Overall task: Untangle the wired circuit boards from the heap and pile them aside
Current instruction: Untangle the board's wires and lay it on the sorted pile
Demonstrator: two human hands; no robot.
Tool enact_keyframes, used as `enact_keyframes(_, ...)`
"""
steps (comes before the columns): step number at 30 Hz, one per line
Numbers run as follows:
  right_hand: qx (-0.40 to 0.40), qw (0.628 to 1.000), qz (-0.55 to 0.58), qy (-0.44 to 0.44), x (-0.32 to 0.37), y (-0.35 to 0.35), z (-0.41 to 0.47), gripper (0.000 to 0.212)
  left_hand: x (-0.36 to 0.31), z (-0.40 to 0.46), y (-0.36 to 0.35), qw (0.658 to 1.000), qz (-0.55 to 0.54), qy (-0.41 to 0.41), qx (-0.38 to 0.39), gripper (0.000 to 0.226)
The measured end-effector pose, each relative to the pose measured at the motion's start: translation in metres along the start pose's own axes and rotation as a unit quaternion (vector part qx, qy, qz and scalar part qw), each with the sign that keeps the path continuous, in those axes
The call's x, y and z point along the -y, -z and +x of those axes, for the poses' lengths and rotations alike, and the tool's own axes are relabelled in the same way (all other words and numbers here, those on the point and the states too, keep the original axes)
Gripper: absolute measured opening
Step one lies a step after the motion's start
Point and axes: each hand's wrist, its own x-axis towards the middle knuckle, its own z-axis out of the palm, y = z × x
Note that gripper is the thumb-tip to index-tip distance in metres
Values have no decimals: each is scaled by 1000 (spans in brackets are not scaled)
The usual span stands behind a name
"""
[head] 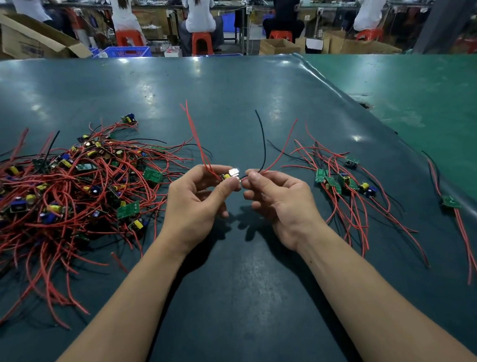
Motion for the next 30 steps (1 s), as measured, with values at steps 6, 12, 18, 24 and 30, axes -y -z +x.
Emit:
enact_keyframes(6,-10,999,-35,-7,-2,1,2,13,2,-2,-1,999,32,-2,33,17)
enact_keyframes(12,-65,996,-10,55,3,4,8,19,4,1,0,1000,16,25,-4,13)
enact_keyframes(18,-43,992,117,-13,2,3,8,32,1,0,-1,999,10,31,13,14)
enact_keyframes(24,-123,988,-16,97,1,8,11,24,-4,-1,-3,999,16,31,21,18)
enact_keyframes(30,-124,986,-19,108,2,10,12,15,-5,0,-1,999,26,26,14,18)
